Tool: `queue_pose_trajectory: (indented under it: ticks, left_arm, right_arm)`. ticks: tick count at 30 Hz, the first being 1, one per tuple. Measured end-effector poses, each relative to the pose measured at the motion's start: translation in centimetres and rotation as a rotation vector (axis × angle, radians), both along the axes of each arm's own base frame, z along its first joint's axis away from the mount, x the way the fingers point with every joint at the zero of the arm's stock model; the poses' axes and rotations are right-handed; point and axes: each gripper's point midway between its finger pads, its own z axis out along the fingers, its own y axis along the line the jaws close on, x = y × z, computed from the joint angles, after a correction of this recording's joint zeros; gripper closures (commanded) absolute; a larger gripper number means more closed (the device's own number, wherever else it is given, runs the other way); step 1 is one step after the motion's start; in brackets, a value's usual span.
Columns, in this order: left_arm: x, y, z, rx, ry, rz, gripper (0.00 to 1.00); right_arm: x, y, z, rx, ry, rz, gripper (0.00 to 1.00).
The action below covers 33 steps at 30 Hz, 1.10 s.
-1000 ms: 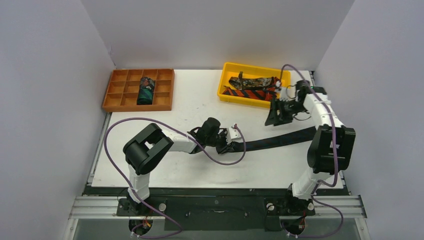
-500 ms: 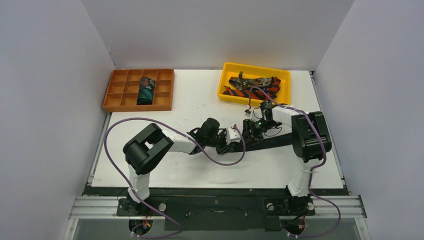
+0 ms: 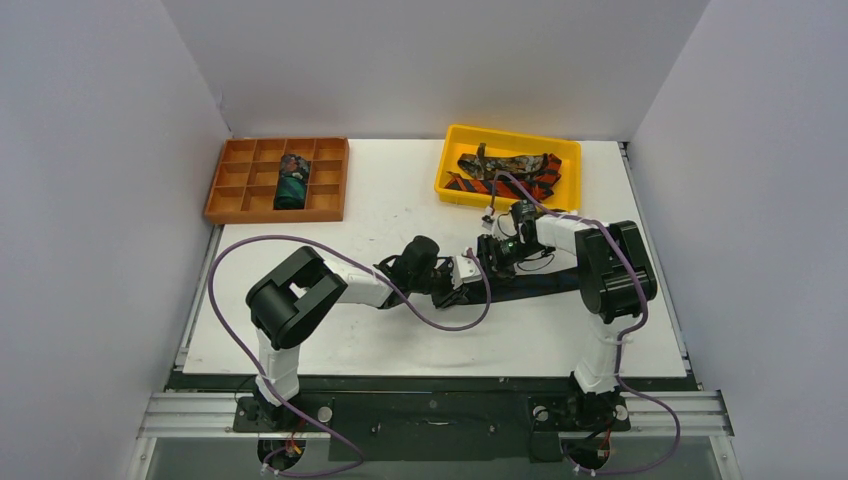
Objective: Roll the ties
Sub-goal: Roll the tie at the center of the board.
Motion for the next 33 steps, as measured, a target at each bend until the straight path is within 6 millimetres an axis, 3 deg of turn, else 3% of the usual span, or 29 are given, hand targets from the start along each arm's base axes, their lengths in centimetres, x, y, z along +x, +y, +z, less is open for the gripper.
queue_pose_trajectory:
  ticks: [8,20,24,33]
  left_arm:
    - [0.0,0.0,0.0,-0.001,0.001,-0.001,0.98]
    - [0.0,0.1,0.0,-0.003,-0.001,-0.001,0.98]
    - [0.0,0.0,0.0,-0.003,-0.001,-0.001,0.98]
    - [0.0,0.0,0.0,-0.003,0.0,-0.001,0.98]
  right_arm:
    - [-0.7,-1.4,0.1,-0.019,-0.002,0.009,0.64]
    - [-1.7,-6.1,-0.2,-0.091,0.043,-0.008,0.65]
    - [-1.9,-5.3,0.1,-0.077,0.04,0.01,0.65]
    - [-2.3,-1.7,0.7,-0.018,0.027,0.055,0.67]
